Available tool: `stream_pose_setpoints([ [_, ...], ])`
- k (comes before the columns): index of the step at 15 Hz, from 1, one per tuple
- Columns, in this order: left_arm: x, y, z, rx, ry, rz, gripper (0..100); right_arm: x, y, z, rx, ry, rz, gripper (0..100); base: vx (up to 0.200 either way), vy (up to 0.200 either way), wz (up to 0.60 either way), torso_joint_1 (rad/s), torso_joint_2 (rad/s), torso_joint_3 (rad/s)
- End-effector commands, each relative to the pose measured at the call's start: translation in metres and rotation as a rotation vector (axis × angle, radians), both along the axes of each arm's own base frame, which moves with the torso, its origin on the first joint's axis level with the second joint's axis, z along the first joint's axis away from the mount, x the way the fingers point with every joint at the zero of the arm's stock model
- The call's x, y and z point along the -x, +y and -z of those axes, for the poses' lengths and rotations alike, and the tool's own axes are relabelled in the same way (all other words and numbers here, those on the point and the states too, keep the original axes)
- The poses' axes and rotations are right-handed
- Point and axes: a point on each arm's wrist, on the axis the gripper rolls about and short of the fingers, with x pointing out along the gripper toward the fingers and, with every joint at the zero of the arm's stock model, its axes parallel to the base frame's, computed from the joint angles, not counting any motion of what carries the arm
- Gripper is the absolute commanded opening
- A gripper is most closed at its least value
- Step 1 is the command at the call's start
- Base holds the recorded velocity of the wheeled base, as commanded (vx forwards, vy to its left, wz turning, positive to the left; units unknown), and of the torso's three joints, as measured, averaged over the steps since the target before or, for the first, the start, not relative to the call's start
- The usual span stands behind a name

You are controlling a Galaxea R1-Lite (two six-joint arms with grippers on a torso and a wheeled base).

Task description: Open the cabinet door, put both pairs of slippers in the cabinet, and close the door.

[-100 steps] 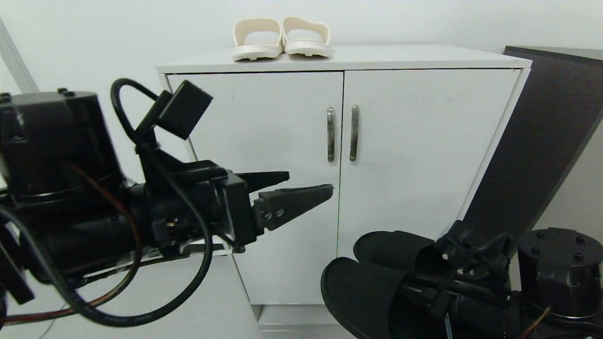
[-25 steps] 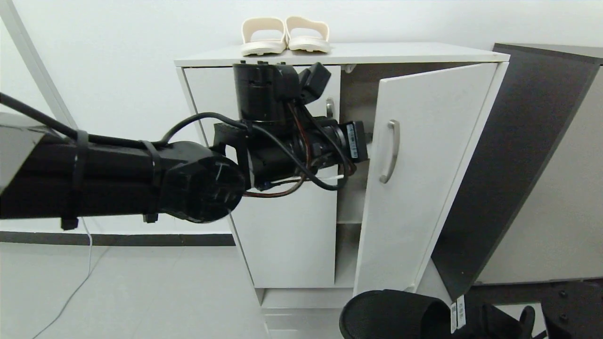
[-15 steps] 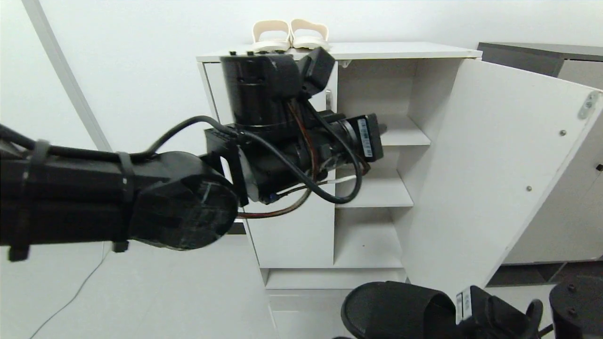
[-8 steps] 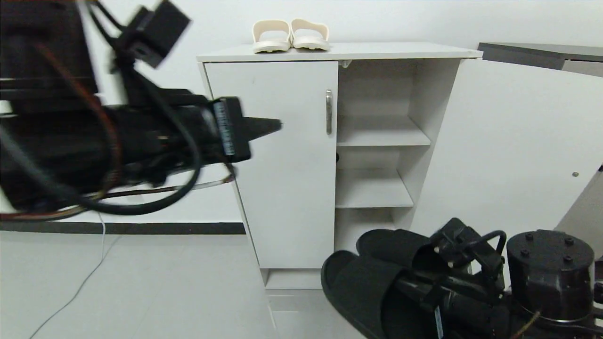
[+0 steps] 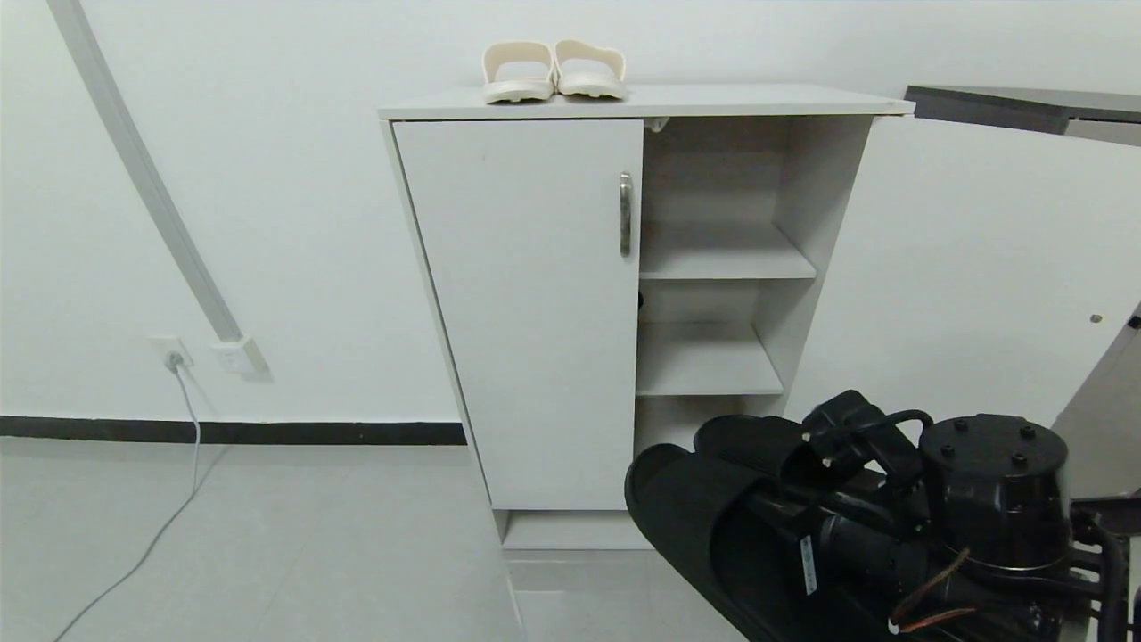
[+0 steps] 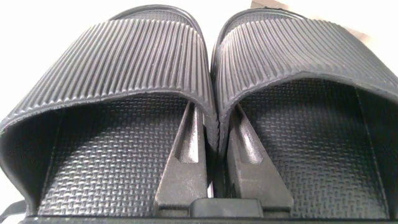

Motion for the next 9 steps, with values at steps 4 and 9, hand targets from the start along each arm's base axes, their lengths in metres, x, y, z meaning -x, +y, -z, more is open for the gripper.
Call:
stream_pose_setpoints([
  [4, 0.040, -0.001, 0.096, -0.059, -0.058, -0.024, 0, 0.001, 0.001, 0.005, 0.012, 0.015, -0.007, 0, 0.000, 0.000, 0.00, 0.000, 0.00, 0.000],
  [9, 0.026, -0.005, 0.143, -0.133, -0.040, 0.107, 0, 0.004, 0.004, 0.005, 0.014, 0.016, -0.024, 0, 0.000, 0.000, 0.00, 0.000, 0.00, 0.000],
])
